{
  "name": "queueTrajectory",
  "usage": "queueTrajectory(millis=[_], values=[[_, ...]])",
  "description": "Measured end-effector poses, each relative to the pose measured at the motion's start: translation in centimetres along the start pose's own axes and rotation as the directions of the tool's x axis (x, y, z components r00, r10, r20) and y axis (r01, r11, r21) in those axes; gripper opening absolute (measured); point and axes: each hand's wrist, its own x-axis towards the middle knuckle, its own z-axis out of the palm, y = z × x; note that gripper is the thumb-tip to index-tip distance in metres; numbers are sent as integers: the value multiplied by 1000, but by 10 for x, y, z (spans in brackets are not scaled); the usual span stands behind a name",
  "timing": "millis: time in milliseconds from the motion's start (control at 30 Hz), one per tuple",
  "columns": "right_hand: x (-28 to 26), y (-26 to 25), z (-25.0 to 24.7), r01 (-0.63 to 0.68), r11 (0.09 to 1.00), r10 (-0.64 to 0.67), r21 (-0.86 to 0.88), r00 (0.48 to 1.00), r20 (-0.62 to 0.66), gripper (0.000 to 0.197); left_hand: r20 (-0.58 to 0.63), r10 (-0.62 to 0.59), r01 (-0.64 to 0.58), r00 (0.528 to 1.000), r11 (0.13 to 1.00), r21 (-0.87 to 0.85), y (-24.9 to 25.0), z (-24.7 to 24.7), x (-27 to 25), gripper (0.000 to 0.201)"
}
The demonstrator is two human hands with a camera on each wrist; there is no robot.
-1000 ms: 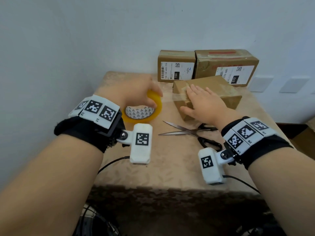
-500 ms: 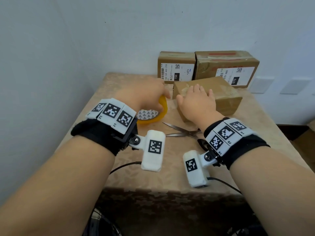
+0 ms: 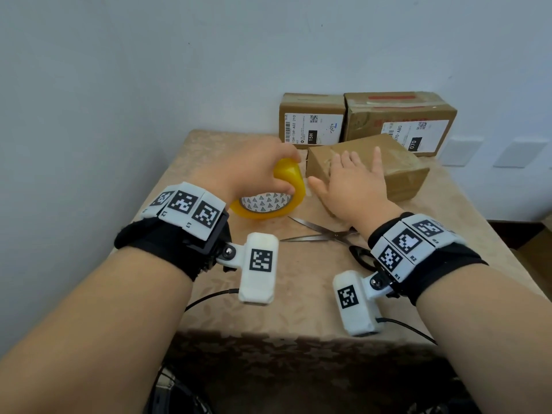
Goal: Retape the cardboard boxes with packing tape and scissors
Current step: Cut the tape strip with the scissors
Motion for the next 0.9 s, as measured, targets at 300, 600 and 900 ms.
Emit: queueTrajectory(millis=[300,600,900], values=[[5,-3,5,14,999,-15,53,1000,21,57,-29,-10,10,1000,1000,-12,4,14,4,62],[-29,37,-33,219,845,-120,488,967,-227,25,-96,-33,33,995,999,-8,9,14,0,51],[-74,49,-20,151,968,-223,199,883,412,58,-92,-115,112,989,993,-31,21,13,-3,40]])
